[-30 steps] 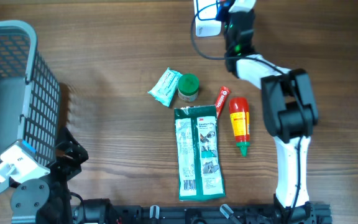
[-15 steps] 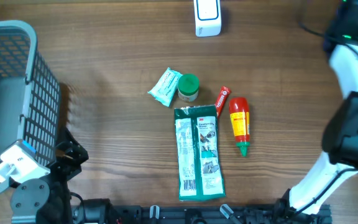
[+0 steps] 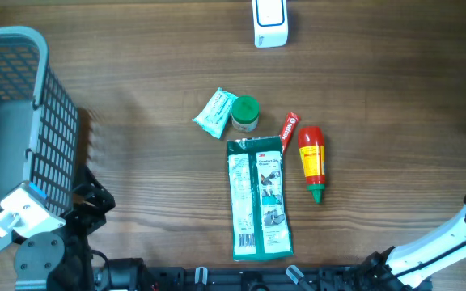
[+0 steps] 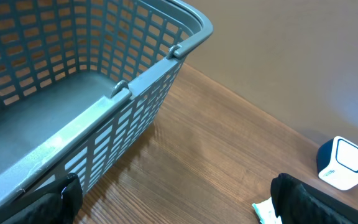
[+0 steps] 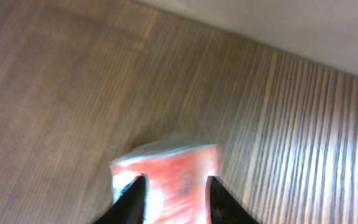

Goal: Scan the item barcode

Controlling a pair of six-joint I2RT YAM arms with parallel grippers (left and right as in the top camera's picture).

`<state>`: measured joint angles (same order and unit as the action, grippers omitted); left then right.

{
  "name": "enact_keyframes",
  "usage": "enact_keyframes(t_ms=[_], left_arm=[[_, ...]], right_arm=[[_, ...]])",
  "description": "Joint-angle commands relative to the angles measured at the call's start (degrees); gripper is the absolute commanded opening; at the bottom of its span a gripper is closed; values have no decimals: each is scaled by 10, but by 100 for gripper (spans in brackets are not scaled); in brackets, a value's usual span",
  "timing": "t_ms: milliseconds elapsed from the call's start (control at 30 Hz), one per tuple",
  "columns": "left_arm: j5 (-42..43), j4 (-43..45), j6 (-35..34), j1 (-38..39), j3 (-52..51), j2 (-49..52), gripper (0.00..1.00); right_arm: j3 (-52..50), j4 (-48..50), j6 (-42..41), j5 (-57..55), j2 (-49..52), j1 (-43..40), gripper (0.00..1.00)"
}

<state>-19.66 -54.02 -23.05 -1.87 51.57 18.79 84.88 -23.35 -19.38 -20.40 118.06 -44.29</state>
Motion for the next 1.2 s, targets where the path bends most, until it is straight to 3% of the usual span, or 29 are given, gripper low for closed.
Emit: enact_keyframes(t_ms=[0, 33, 133, 267, 367, 567, 633, 833, 1167], left_arm=[[-3, 1, -1, 3, 0, -3, 100], [-3, 1, -1, 3, 0, -3, 100], [-3, 1, -1, 3, 0, -3, 100], [-3, 1, -1, 3, 0, -3, 100], [-3, 1, -1, 3, 0, -3, 100], [-3, 1, -1, 3, 0, -3, 100], [-3, 1, -1, 3, 0, -3, 100], [-3, 1, -1, 3, 0, -3, 100], [-3, 1, -1, 3, 0, -3, 100]], right_arm=[[0, -10, 11, 42, 7, -2, 52], [1, -12, 20, 42, 4, -1, 71], [3, -12, 57, 44, -19, 9, 99], [3, -26, 73, 47, -93, 37, 100], [3, -70, 74, 113, -166, 68, 100], [3, -223, 74, 390, -288, 139, 100], [3, -318, 71, 503, -315, 180, 100], [-17, -458, -5, 522, -313, 307, 100], [-122, -379, -67, 513, -312, 593, 100]])
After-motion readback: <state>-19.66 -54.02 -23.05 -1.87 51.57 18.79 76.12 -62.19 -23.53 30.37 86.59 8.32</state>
